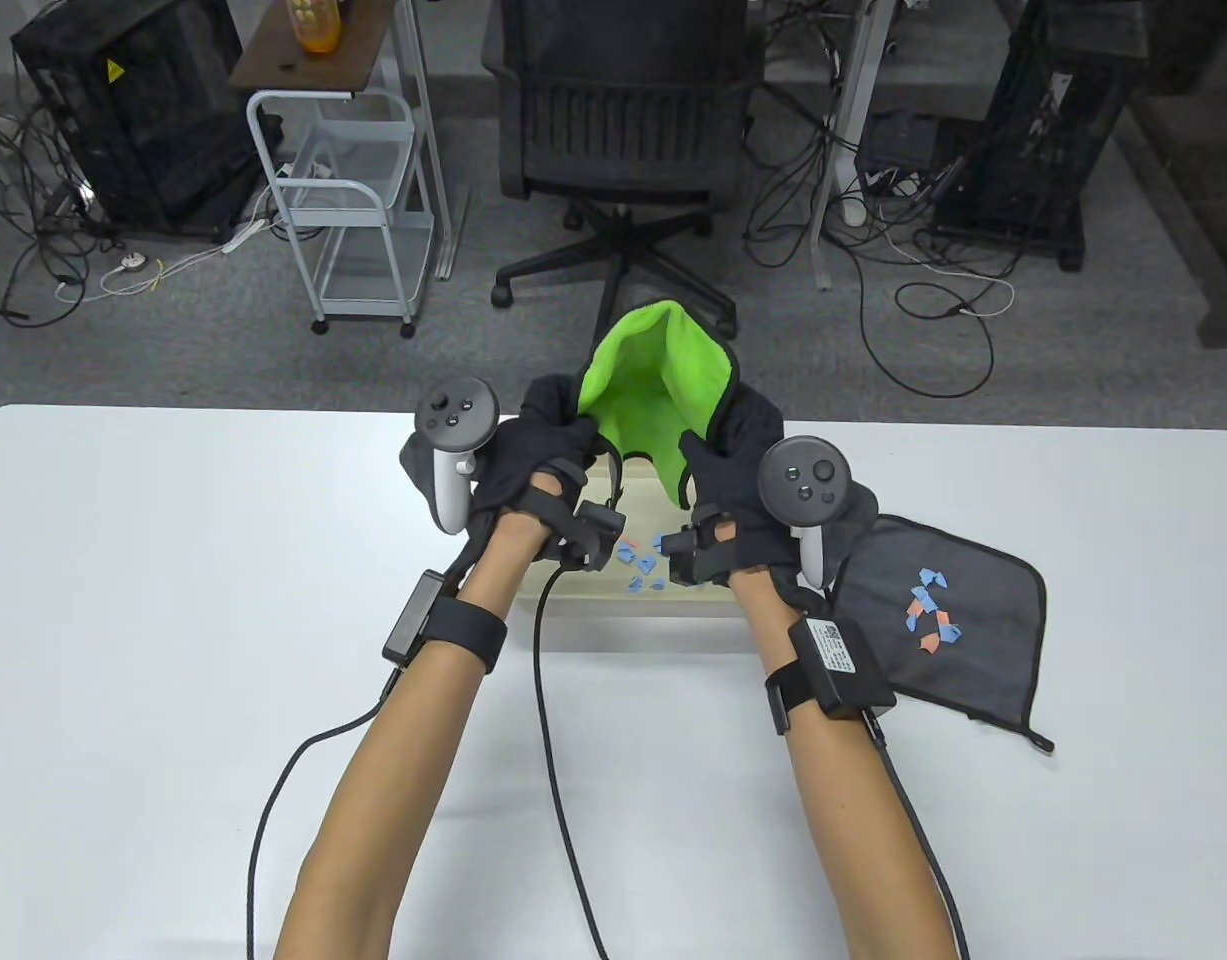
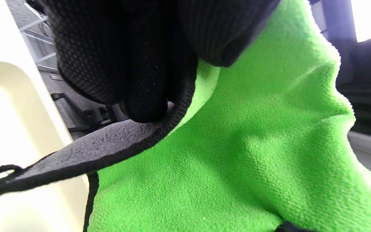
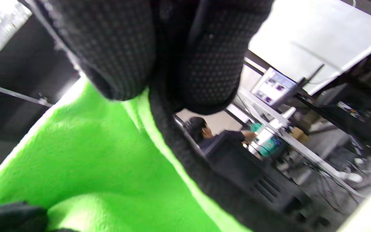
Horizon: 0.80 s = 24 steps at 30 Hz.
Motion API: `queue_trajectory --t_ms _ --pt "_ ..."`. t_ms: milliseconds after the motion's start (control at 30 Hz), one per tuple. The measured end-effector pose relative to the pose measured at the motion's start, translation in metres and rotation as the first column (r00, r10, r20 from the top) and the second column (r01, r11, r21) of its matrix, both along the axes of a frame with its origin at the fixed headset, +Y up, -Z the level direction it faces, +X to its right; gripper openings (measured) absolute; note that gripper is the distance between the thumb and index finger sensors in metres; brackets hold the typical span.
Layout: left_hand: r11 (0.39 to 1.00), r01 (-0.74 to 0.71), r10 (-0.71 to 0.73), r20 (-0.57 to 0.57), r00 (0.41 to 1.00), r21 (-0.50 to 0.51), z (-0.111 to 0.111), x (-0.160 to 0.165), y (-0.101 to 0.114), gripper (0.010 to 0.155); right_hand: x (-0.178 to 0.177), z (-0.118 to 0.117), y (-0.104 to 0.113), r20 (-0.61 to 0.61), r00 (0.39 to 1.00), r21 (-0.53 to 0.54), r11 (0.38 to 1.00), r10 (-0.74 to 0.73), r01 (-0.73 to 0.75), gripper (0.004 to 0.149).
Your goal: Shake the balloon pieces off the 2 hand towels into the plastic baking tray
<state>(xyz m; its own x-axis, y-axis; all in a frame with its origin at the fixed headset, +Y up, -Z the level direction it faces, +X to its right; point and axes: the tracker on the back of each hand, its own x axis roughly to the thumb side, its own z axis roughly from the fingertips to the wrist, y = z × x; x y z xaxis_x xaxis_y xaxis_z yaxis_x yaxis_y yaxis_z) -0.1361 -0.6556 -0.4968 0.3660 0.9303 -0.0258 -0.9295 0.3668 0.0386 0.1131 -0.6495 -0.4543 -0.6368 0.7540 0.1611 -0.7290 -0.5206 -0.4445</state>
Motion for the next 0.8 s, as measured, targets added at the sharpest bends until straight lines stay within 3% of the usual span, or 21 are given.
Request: queue_trajectory --t_ms 167,267,467,667,800 --pt "0.995 0.003 -0.005 -0.015 1.000 -0.101 0.001 -0.004 -0.052 0.042 -0.004 -0.001 -0.052 -0.010 1.000 -0.095 0.995 0.028 -0.028 0.041" --pt "0.993 -0.015 0.015 -0.009 1.000 -0.114 0.002 -0.005 -0.059 0.042 -0.003 -0.002 -0.061 -0.005 1.000 -0.113 0.994 0.005 -0.005 0.041" --pt "0.996 -0.041 0.041 0.004 0.999 -0.077 0.002 -0.004 -0.025 0.042 0.006 0.000 -0.051 -0.017 0.999 -0.132 0.991 -0.028 0.026 0.043" --pt "0.994 -0.095 0.096 0.019 0.995 -0.047 0.004 0.006 0.012 0.042 0.025 0.014 -0.055 -0.099 0.994 -0.281 0.960 -0.040 0.011 0.072" --pt "0.993 -0.110 0.112 0.043 0.993 -0.033 0.005 0.017 0.025 0.042 0.045 0.036 -0.068 -0.138 0.989 -0.343 0.939 -0.048 -0.002 0.078"
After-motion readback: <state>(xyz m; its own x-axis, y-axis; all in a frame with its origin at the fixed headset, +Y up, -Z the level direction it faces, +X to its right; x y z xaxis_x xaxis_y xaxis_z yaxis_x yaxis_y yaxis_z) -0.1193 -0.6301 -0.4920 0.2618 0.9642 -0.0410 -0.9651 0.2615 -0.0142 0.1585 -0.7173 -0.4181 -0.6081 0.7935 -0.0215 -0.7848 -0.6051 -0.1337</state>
